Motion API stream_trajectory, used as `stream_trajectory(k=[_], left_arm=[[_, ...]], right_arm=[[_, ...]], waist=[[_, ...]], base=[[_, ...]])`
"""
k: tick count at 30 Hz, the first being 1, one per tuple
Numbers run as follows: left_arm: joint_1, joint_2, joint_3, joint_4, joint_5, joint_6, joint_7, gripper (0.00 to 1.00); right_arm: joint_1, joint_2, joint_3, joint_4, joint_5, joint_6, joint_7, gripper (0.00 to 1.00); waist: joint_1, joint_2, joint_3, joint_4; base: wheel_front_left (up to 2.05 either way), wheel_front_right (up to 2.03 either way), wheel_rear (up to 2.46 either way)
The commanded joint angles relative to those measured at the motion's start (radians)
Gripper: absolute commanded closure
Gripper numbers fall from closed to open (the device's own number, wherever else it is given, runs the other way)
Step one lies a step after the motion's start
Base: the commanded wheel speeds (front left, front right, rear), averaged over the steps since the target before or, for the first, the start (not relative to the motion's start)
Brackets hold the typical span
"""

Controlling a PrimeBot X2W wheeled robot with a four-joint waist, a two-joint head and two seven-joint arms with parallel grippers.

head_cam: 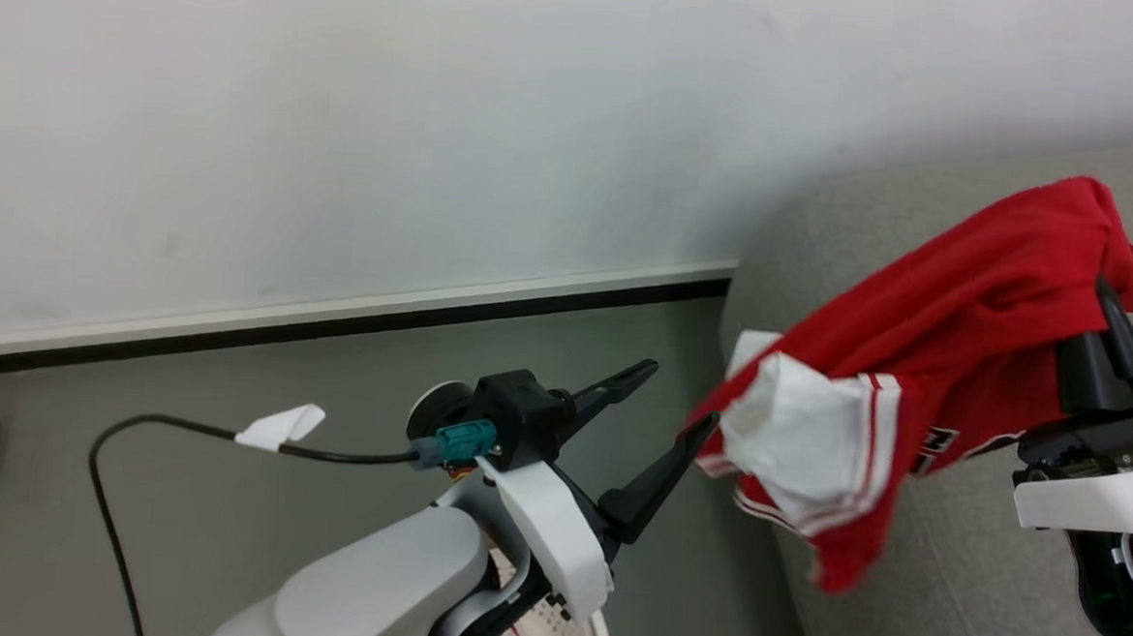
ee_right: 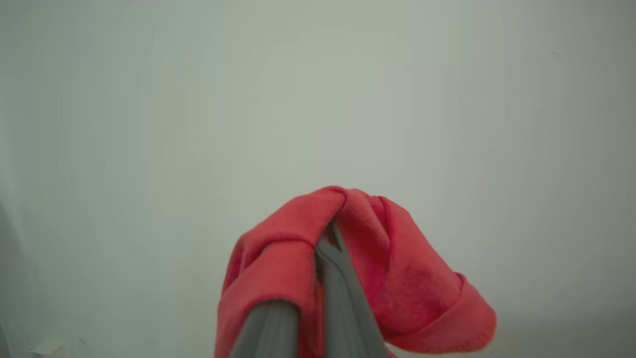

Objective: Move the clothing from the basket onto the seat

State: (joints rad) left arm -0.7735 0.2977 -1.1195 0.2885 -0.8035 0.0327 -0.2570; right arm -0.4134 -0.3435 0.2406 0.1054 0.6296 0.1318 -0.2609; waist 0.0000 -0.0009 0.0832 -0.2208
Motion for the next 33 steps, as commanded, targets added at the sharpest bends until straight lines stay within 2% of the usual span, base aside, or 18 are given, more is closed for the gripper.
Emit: stream_trajectory(k=[1, 11, 18, 25, 33], left_arm=[[-0.006, 0.006, 0.005, -0.003, 0.024, -0.002, -0.006, 0.0], [-0.009, 0.015, 0.025, 0.001, 0.075, -0.01, -0.008, 0.0], [-0.015, 0.01, 0.025, 0.013, 0.096, -0.019, -0.008, 0.0], [-0.03, -0.002, 0.019, 0.019, 0.107, -0.03, -0.005, 0.0], [-0.08, 0.018, 0.018, 0.007, 0.125, -0.027, 0.019, 0.0]], right_arm=[[-0.006, -0.002, -0.012, -0.028, 0.022, -0.002, -0.002, 1.0], [0.017, 0.002, -0.041, -0.111, 0.029, -0.002, -0.002, 1.0], [0.021, 0.014, -0.06, -0.132, 0.017, -0.002, -0.002, 1.0], [-0.038, -0.018, -0.099, -0.131, 0.029, -0.002, -0.002, 1.0], [-0.174, -0.105, -0.183, -0.08, 0.057, -0.002, -0.002, 1.0]], waist=[[0.0, -0.0001, 0.03, -0.065], [0.0, -0.0001, 0.079, -0.178], [0.0, -0.0001, 0.1, -0.216], [0.0, -0.0001, 0.137, -0.202], [0.0, -0.0001, 0.257, -0.116]], base=[[0.0, 0.0, 0.0], [0.0, 0.0, 0.0], [0.0, 0.0, 0.0], [0.0, 0.0, 0.0], [0.0, 0.0, 0.0]])
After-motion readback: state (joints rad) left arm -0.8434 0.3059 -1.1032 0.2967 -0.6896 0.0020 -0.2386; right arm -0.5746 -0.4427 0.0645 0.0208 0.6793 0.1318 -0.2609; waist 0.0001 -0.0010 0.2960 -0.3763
